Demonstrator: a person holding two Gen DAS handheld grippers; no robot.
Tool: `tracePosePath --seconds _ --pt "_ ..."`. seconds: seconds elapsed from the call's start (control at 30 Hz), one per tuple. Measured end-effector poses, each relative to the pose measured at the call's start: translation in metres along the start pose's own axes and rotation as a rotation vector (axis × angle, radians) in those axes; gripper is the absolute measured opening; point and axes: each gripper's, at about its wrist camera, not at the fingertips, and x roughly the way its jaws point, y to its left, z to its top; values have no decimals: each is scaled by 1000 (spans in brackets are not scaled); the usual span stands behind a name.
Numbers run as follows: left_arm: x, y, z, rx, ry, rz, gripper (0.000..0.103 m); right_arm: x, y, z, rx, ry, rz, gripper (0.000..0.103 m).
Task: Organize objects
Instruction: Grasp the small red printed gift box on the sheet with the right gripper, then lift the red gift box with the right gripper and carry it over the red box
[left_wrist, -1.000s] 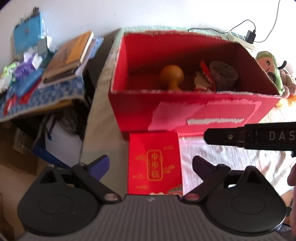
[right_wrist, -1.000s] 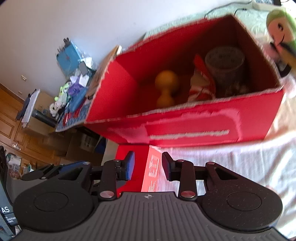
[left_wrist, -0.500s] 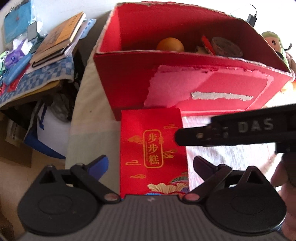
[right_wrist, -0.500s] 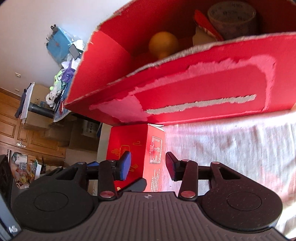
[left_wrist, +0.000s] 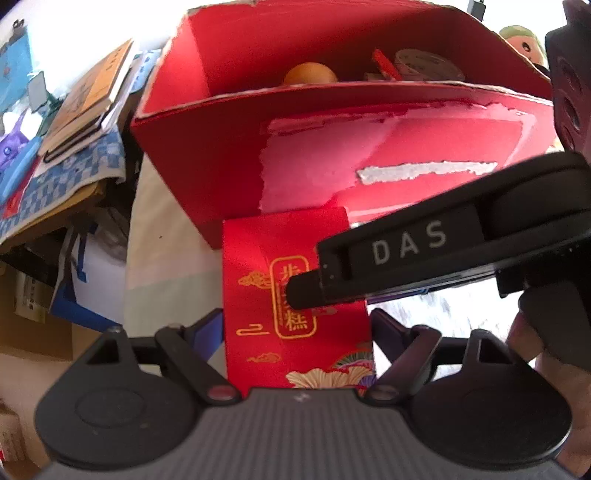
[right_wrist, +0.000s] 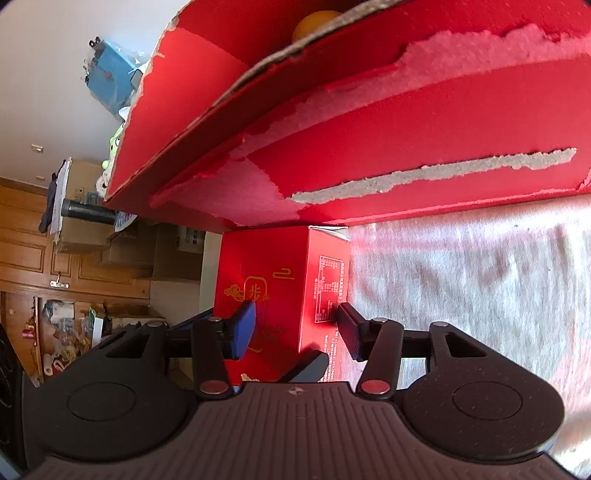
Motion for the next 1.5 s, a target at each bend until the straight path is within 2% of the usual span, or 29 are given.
tracePosePath --seconds 0.17,0.37,0.57,0.8,1.0,1.13,1.3,1.5 --pt "-5 -7 4 47 17 -34 80 -9 -4 -3 -2 7 -5 52" --pt "-12 -34 14 154 42 -124 80 -30 -23 -4 19 -11 -33 52" --pt "-15 -82 26 307 33 -203 80 -68 -57 -14 106 -87 -84 52" --pt "-23 -137 38 484 -3 -292 80 -120 -101 -36 242 -218 -135 52" --pt "-39 -180 46 599 -82 -336 79 -154 -110 -52 291 -340 -194 56" --pt "-53 -196 54 636 -148 -366 79 -178 -112 -59 309 -427 -217 56" --pt "-72 -206 70 637 -257 -383 79 -207 -103 -60 290 -563 -236 55" --pt "-100 -191 90 562 -387 -371 79 -222 -77 -47 166 -692 -241 55"
